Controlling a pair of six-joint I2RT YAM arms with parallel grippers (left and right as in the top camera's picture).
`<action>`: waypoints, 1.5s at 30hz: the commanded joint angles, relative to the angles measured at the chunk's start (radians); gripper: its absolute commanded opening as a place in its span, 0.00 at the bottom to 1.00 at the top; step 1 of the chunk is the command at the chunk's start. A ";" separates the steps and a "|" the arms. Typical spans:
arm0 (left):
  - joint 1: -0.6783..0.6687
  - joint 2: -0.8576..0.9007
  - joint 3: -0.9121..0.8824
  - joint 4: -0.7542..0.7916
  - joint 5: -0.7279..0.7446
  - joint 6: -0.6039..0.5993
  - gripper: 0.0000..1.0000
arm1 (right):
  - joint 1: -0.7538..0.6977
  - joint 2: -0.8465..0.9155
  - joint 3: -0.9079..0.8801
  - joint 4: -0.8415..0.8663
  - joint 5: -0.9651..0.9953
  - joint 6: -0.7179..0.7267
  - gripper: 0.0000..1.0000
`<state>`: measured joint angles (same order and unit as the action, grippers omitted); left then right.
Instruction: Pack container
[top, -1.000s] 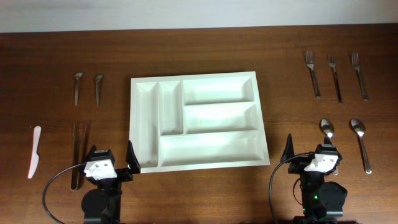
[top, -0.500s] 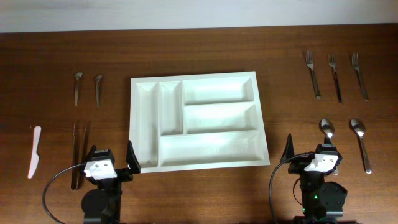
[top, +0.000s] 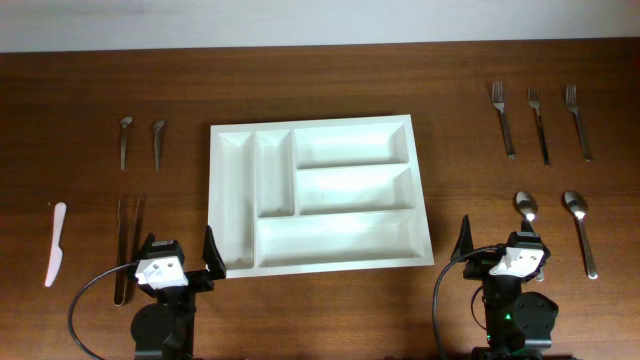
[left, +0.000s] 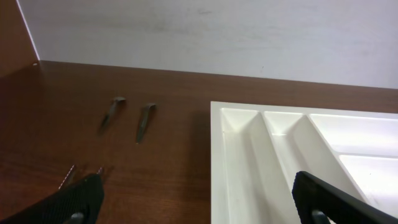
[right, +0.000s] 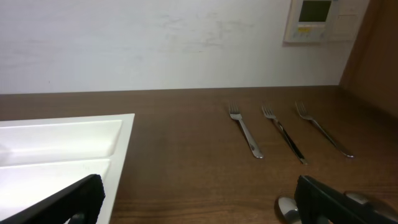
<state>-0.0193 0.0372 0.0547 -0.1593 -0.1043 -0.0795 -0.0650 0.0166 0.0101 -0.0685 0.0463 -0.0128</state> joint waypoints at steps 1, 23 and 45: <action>-0.004 -0.002 -0.009 0.005 0.011 -0.002 0.99 | -0.008 0.002 -0.005 -0.010 -0.002 -0.008 0.99; -0.004 -0.002 -0.009 0.005 0.011 -0.002 0.99 | -0.008 0.002 -0.005 -0.010 -0.002 -0.008 0.99; -0.004 -0.002 -0.009 0.006 0.011 -0.002 0.99 | -0.008 0.145 0.301 -0.067 -0.088 0.070 0.99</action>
<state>-0.0193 0.0372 0.0547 -0.1596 -0.1043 -0.0795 -0.0650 0.0948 0.1776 -0.0956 -0.0288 0.0669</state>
